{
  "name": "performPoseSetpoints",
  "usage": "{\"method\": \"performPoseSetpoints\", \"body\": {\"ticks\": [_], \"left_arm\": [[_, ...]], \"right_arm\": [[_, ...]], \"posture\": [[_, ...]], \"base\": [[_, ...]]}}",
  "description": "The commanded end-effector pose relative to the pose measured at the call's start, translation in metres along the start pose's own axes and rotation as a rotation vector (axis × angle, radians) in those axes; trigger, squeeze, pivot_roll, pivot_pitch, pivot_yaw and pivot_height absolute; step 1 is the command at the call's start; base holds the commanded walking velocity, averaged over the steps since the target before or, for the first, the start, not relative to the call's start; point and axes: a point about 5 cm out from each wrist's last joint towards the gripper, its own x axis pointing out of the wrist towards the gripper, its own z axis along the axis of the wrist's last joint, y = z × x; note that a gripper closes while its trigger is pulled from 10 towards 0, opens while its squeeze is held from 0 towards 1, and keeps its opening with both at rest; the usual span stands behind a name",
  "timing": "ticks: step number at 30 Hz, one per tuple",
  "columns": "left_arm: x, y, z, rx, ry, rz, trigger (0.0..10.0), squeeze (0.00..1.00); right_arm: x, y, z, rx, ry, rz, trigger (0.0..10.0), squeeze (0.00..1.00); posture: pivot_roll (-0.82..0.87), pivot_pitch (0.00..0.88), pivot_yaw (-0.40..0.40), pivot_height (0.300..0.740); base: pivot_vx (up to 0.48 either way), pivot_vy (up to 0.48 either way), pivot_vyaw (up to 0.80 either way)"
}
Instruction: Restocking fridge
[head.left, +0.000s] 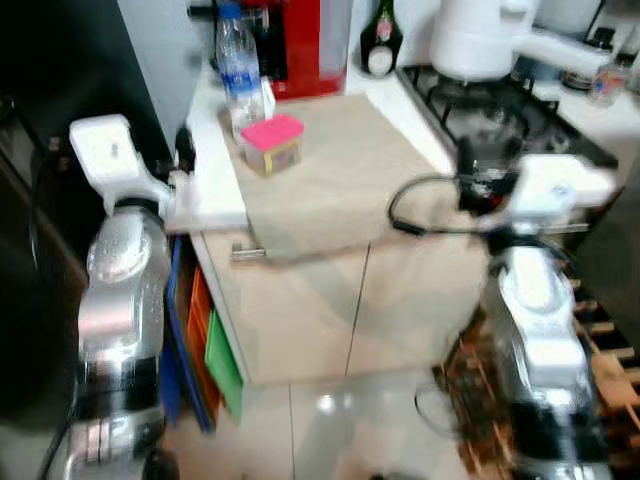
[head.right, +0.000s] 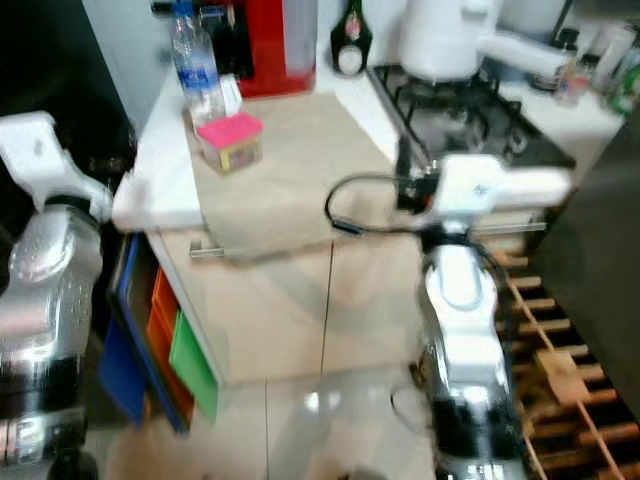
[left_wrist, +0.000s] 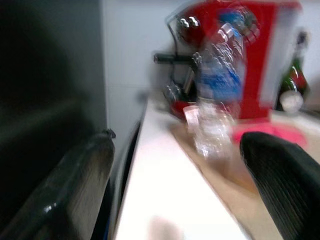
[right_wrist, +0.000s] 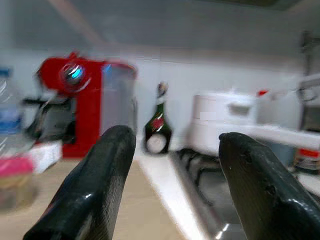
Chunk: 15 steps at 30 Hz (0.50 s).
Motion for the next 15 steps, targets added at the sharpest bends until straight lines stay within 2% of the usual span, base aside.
{"method": "performPoseSetpoints", "body": {"ticks": [1,2,3,5,7,9,15], "left_arm": [[-0.007,-0.017,0.008,0.043,-0.031,-0.103,10.0,0.0],[-0.007,-0.017,0.008,0.043,-0.031,-0.103,10.0,0.0],[-0.013,-0.023,0.004,0.029,-0.016,-0.151,10.0,0.0],[-0.012,-0.024,0.002,0.005,-0.007,-0.15,10.0,0.0],[-0.004,-0.024,0.005,-0.029,-0.01,-0.109,10.0,0.0],[0.002,-0.025,0.014,-0.014,-0.031,-0.089,10.0,0.0],[0.009,-0.02,0.018,-0.021,-0.04,-0.048,10.0,0.0]], "right_arm": [[-0.009,-0.003,-0.008,0.017,0.064,-0.001,10.0,0.0],[-0.009,-0.003,-0.008,0.017,0.064,-0.001,10.0,0.0],[-0.015,-0.004,-0.014,0.032,0.099,0.006,10.0,0.0],[-0.014,0.0,-0.017,0.036,0.108,0.021,10.0,0.0],[-0.008,0.008,-0.02,0.039,0.113,0.051,10.0,0.0],[-0.001,0.017,-0.019,0.049,0.122,0.082,10.0,0.0],[0.006,0.024,-0.021,0.062,0.121,0.121,10.0,0.0]], "posture": [[-0.09,0.021,0.009,0.74],[-0.09,0.021,0.009,0.74],[-0.08,0.017,0.0,0.74],[-0.08,0.008,-0.002,0.74],[-0.08,0.0,-0.003,0.74],[-0.07,0.0,0.0,0.74],[-0.07,0.0,0.008,0.74]], "base": [[0.0,0.0,0.0],[0.0,0.0,0.0],[0.0,0.0,0.0],[0.167,0.0,0.0],[0.48,0.0,0.0],[0.48,0.0,0.0],[0.48,0.0,0.0]]}}
